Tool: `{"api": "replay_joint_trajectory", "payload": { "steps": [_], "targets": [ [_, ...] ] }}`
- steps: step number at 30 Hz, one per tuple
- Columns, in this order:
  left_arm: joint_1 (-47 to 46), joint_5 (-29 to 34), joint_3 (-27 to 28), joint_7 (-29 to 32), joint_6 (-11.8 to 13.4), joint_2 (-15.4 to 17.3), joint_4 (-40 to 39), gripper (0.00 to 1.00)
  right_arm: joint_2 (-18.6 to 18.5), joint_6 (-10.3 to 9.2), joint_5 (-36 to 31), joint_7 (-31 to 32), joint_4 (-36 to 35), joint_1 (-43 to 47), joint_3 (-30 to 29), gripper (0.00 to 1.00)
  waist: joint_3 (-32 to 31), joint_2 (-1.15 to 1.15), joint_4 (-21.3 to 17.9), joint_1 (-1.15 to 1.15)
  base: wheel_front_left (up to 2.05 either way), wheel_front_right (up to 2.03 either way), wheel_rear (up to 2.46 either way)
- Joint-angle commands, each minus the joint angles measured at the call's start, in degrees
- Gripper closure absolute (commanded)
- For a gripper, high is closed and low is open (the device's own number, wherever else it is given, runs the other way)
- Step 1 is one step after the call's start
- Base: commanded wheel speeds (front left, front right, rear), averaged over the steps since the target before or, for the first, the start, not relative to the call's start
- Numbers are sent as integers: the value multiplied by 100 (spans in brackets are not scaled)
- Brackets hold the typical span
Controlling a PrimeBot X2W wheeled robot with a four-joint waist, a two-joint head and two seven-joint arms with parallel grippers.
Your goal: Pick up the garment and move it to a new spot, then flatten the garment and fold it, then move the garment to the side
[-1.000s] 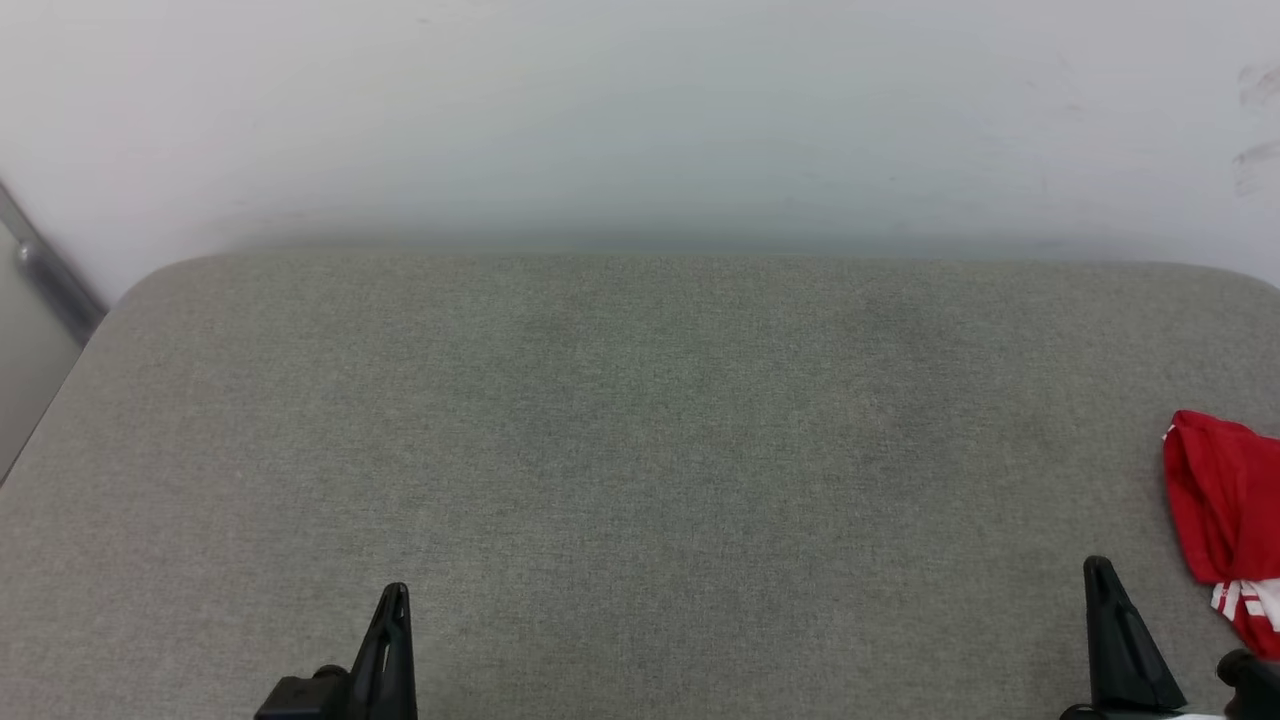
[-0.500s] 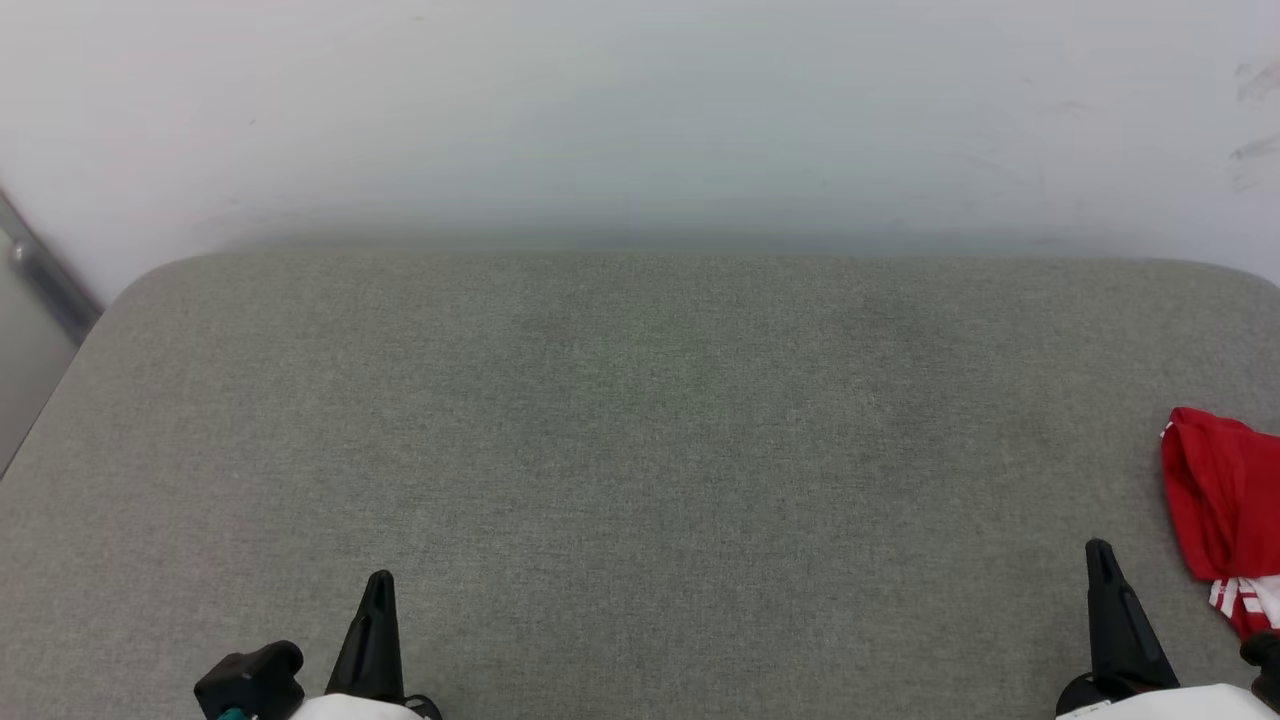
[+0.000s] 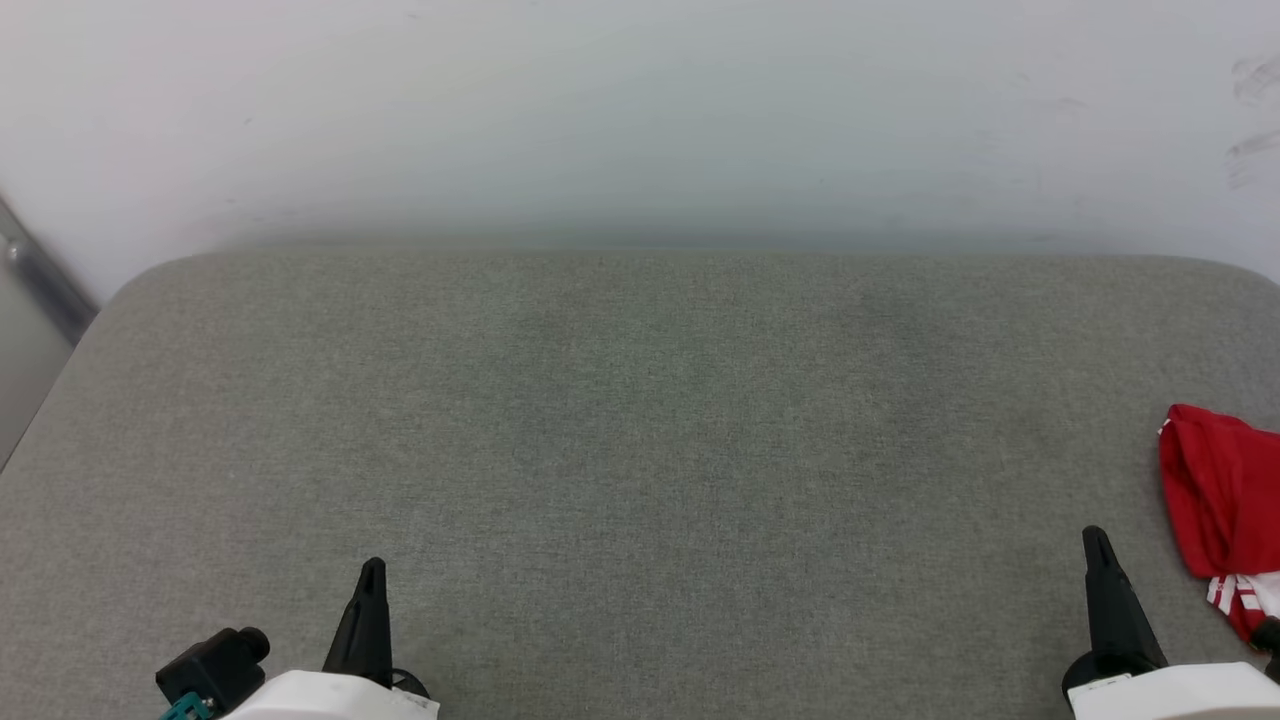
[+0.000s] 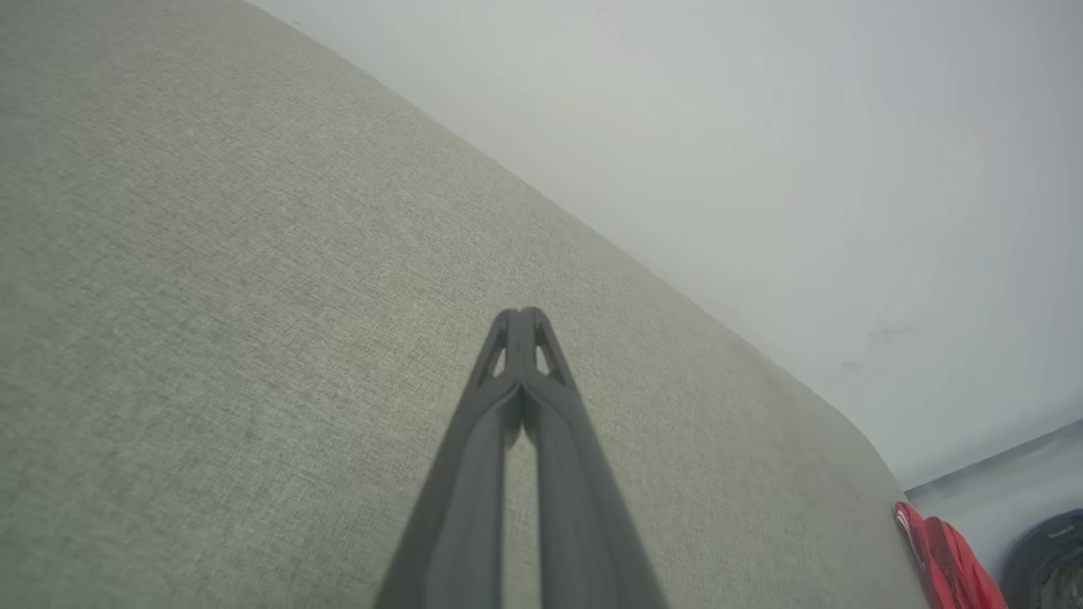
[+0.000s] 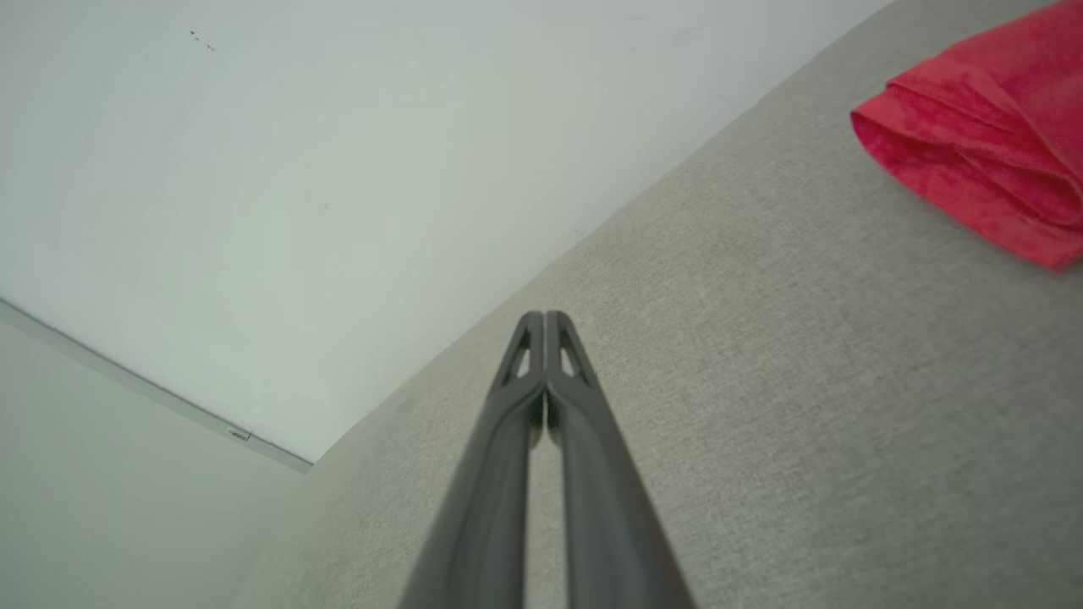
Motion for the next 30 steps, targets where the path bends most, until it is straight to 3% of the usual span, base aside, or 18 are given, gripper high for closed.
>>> {"api": "replay_joint_trajectory", "payload": {
  "steps": [1,30],
  "targets": [
    [-159,-223,40,39,-45,41,-34,100,-57,0,216,35,-34,-187,2,100,2,0,-2,0,0,0,0],
    [-533,-2392,323,520,-349,22,236,100,-68,-1,2158,540,253,-569,-23,100,38,0,-47,0,0,0,0]
  ]
}}
